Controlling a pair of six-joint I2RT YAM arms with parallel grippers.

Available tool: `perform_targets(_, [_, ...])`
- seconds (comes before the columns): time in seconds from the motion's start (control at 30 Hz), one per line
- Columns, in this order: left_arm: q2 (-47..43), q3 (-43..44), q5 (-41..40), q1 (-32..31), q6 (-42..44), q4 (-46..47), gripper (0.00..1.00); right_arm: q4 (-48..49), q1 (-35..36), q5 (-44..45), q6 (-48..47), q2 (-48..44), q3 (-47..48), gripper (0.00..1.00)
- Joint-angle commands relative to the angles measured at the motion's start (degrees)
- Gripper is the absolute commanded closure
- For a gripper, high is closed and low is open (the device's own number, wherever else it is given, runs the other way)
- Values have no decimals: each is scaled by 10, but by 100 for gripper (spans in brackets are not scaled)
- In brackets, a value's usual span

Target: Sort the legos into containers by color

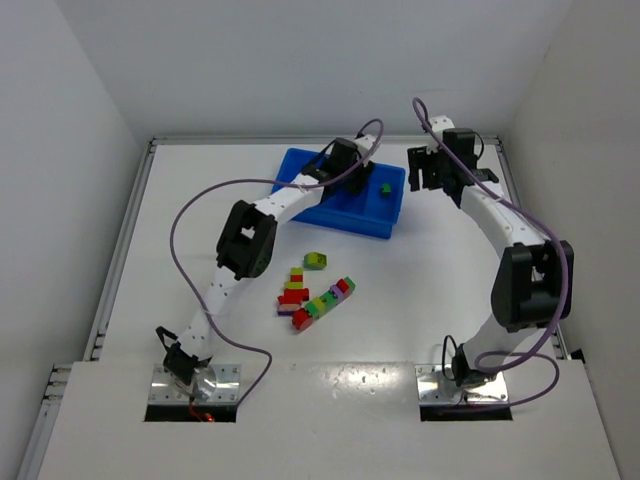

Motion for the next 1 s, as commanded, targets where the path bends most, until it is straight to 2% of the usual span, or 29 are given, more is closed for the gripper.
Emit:
perform_targets(0.0, [-6, 22, -37, -4, 17, 19, 37, -6, -10, -80, -3, -31, -27, 29])
perform_targets(0.07, [-35, 8, -24, -4, 17, 42, 35, -6, -10, -109, -3, -37, -38, 29])
perform_targets(0.17, [-76, -6, 20, 7, 11, 56, 26, 1, -10, -129, -3, -42, -62, 29])
perform_targets(0.3, [-180, -21, 93, 27, -16, 25, 22, -5, -10, -198, -19, -47, -67, 21])
perform_targets(0.33, [-204, -42, 135, 39, -16, 15, 22, -5, -10, -248, -34, -47, -67, 21])
perform_targets(0.43, [-286, -103, 171, 61, -30, -33, 22, -35, -2, -363, -94, -53, -67, 21])
perform_targets(0.47, [-349, -171, 194, 85, -38, -38, 22, -42, 9, -392, -110, -53, -67, 21])
perform_targets(0.53, [-412, -249, 214, 114, -58, -38, 22, -42, 23, -452, -116, -53, -67, 21])
perform_targets(0.57, [-473, -322, 219, 142, -58, -38, 22, -48, 44, -465, -147, -45, -54, 21])
perform_targets(0.7, [-588, -454, 219, 201, -28, -58, 22, -120, 113, -511, -229, 15, -1, 21])
perform_targets(0.87, [-634, -504, 208, 252, -6, -91, 22, -157, 185, -509, -321, 97, 60, 23])
perform_targets(0.97, [-641, -518, 214, 284, -21, -99, 22, -218, 219, -498, -374, 155, 116, 28])
